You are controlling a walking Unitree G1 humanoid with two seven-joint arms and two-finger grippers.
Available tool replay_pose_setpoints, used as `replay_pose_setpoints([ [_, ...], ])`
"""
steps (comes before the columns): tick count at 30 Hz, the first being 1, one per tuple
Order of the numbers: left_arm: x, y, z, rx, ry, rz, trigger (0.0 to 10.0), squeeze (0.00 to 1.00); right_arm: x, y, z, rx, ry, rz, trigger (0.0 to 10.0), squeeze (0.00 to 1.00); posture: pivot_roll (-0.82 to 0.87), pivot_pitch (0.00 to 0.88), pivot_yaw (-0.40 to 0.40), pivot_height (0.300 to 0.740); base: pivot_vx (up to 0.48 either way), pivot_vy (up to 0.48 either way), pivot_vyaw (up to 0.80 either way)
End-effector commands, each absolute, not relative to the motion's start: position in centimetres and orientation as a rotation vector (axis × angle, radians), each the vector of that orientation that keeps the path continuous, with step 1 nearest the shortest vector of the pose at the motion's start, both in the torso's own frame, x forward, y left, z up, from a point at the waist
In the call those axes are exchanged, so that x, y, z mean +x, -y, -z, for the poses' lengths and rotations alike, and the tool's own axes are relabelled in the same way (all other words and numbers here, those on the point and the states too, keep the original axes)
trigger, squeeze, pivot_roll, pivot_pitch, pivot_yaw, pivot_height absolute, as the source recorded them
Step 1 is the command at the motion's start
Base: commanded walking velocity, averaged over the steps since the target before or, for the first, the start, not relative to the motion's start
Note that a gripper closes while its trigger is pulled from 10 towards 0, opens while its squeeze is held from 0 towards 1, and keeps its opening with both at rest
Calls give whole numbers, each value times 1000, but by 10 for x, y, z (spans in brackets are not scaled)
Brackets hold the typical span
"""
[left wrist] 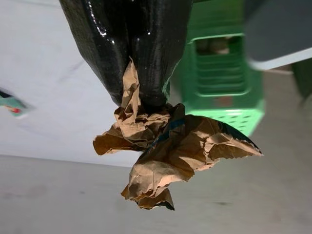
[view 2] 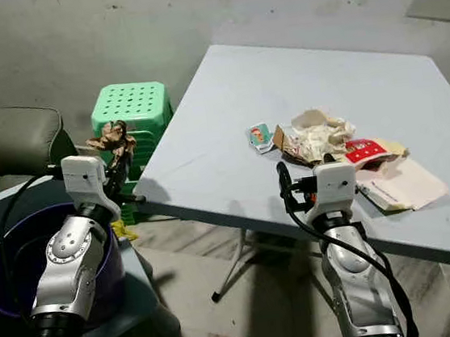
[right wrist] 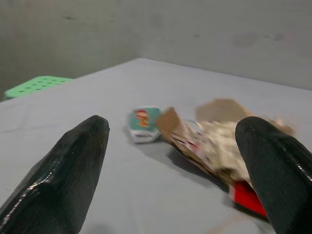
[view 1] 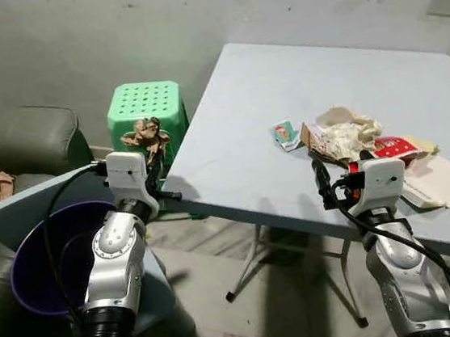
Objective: Picking trash to rubbish bin
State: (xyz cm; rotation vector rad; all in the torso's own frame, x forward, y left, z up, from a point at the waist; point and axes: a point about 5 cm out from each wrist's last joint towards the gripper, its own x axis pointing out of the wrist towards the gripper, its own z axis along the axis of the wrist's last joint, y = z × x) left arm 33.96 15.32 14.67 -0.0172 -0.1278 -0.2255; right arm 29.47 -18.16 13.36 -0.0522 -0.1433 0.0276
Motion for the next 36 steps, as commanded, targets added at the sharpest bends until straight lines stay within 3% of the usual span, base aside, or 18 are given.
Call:
replay_pose_setpoints([
  [1,342,-155,-149,-24,132,207,10000,0,295,183,-132,-64,136,-29,10000,0,-94,24,-38,740,0,0,800],
  [13,343,-157,-145,-59,101,200,10000,0,295,179,-128,-66,123,-48,10000,0,-82,17,-47,740,0,0,800],
  [19,344,-157,-143,-72,83,190,10000,0,295,180,-128,-74,117,-62,10000,0,-77,12,-56,740,0,364,800],
  [26,348,-161,-139,-52,23,112,10000,0,297,180,-129,-77,129,-78,10000,0,-66,0,-71,740,0,0,800],
  [36,345,-161,-138,-52,25,114,10000,0,296,172,-132,-62,109,-186,10000,0,-63,0,-77,740,0,0,0],
])
